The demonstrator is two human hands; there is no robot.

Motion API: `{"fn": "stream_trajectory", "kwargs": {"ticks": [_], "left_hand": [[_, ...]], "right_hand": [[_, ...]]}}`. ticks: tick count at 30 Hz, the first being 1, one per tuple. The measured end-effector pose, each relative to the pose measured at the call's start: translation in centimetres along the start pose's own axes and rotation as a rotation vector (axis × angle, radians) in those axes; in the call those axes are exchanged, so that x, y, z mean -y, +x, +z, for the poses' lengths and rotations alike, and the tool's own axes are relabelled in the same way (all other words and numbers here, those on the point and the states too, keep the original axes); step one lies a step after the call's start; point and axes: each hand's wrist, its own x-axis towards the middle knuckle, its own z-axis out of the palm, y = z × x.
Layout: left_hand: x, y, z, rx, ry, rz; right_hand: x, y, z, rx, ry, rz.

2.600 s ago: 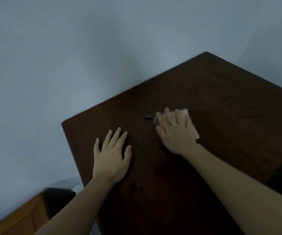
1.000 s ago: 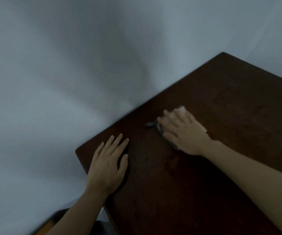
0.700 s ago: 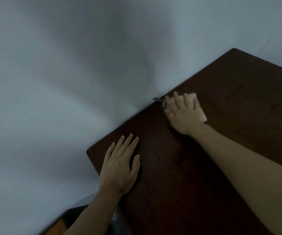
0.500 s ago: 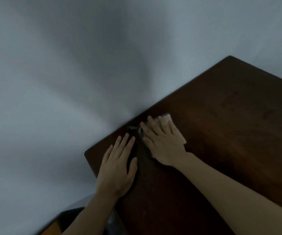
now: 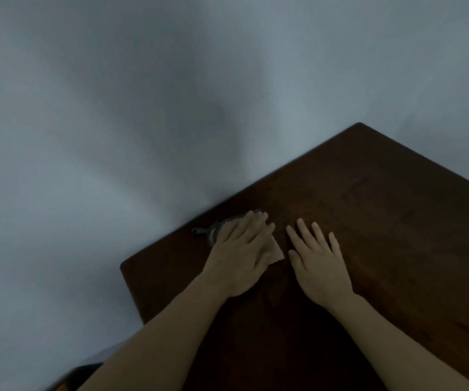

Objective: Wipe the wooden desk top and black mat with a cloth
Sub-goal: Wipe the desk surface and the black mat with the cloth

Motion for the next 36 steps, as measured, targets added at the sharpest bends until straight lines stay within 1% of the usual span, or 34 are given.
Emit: {"fn": "stream_trajectory", "kwargs": {"ticks": [2,4,6,8,10,12,13,14,15,18,20,21,23,26,27,29,31,33,35,36], "left_hand": [[1.0,1.7,0.6,0.064,0.078,-0.013],[2.6,3.3,1.1,0.06,0.119,-0.028],[4.3,4.3,1.0,0.036,0.117,-0.105],[5.2,4.6,1.0,0.055,0.101,-0.178],[4.6,3.5,1.0,0.053,0.134,-0.258],[2.4,1.6,1.0,0.054,0.164,-0.336],[0.9,0.1,1.0,0.072,0.142,-0.355],[-0.8,-1.7,1.1,0.096,0.102,-0.338],[-2.4,-3.8,1.1,0.127,0.058,-0.278],[-5.4,-10.2,1.0,0.212,0.002,0.022],[-4.5,-11.9,0.6,0.245,0.051,0.155],[-3.5,-11.5,0.4,0.257,0.07,0.171],[-0.7,-9.0,0.0,0.223,0.083,0.108],[3.8,-4.3,0.0,0.089,0.145,-0.122],[4.8,-3.1,0.3,0.073,0.139,-0.199],[5.4,-2.0,0.8,0.06,0.102,-0.282],[4.3,-2.9,1.3,0.035,0.078,-0.331],[1.8,-5.5,1.6,0.035,0.074,-0.36],[-2.1,-8.7,1.6,0.069,0.068,-0.328],[-4.1,-10.4,1.6,0.102,0.049,-0.278]], "right_hand": [[0.3,-0.1,-0.1,-0.017,-0.004,-0.006],[0.2,0.0,0.1,-0.018,-0.014,-0.011],[0.1,0.1,0.4,-0.022,-0.009,-0.007],[0.0,-0.1,0.6,-0.035,0.009,-0.014],[-0.1,-0.1,0.7,-0.054,0.025,-0.032],[-0.1,-0.1,0.9,-0.074,0.029,-0.043],[-0.1,-0.1,0.9,-0.068,0.031,-0.049],[-0.2,0.0,0.9,-0.061,0.033,-0.056],[-0.2,0.0,0.9,-0.057,0.033,-0.06],[-0.4,-0.1,1.0,-0.067,0.034,-0.072],[-0.4,-0.2,1.0,-0.079,0.032,-0.07],[-0.3,-0.3,1.0,-0.084,0.026,-0.069],[-0.2,-0.2,0.9,-0.088,0.031,-0.071],[-0.2,-0.1,1.0,-0.098,0.032,-0.067],[-0.3,0.0,1.1,-0.102,0.028,-0.067],[-0.4,0.1,1.2,-0.109,0.028,-0.064],[-0.4,0.2,1.4,-0.106,0.022,-0.077],[-0.4,0.1,1.3,-0.104,0.03,-0.082],[-0.4,0.0,1.2,-0.098,0.036,-0.084],[-0.3,0.0,1.1,-0.09,0.04,-0.082]]}}
